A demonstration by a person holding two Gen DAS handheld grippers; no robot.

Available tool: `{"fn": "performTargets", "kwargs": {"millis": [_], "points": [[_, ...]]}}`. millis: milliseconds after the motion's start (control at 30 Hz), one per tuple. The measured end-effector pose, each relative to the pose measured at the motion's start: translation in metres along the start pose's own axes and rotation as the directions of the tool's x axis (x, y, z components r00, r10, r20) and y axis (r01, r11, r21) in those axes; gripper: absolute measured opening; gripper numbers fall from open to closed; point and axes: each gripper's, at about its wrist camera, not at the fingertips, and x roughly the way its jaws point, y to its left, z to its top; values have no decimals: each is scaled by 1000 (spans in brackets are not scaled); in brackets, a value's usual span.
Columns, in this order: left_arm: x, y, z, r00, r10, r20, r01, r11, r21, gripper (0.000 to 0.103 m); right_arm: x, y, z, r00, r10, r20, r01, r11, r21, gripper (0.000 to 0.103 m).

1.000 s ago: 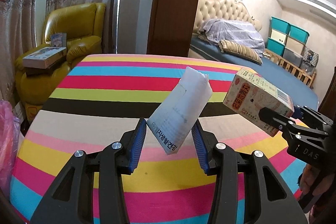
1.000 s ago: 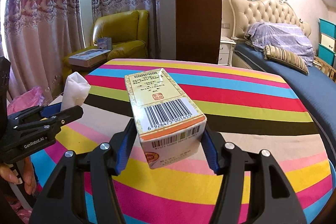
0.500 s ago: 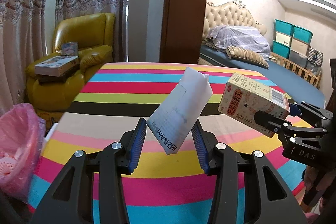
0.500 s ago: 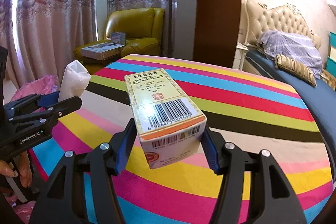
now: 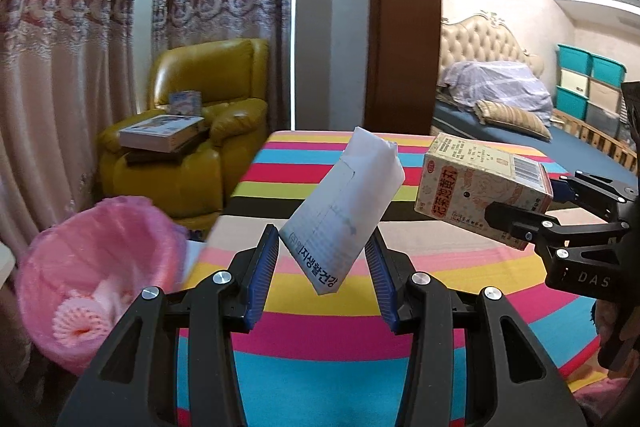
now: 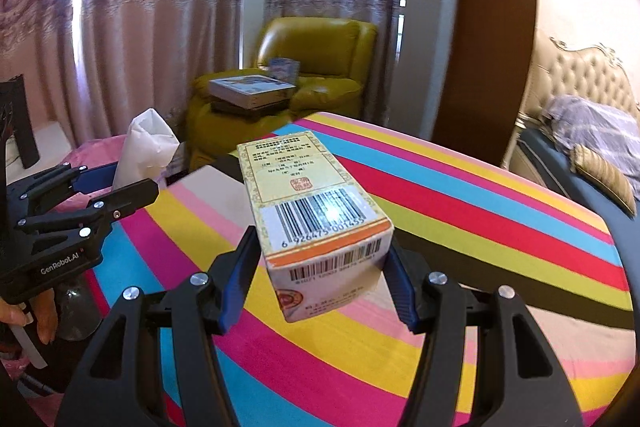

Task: Collect trash
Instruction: 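Carry the paper packet and medicine box to the pink bin and open both tools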

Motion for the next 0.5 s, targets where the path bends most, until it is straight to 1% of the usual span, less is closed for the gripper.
{"fn": "performTargets", "kwargs": {"millis": [167, 300, 500], "points": [[-11, 29, -2, 998, 58, 8, -58, 998, -21, 43, 14, 23, 22, 999, 50, -7, -50, 998, -23, 58], [-23, 57, -4, 994, 113, 12, -112, 992, -50, 43, 29, 47, 43, 996, 93, -7, -93, 994, -49, 58], [-44, 101, -8, 977, 210, 26, -207, 974, -95, 43, 48, 91, 67, 989, 150, 6, -149, 983, -106, 58]]}}
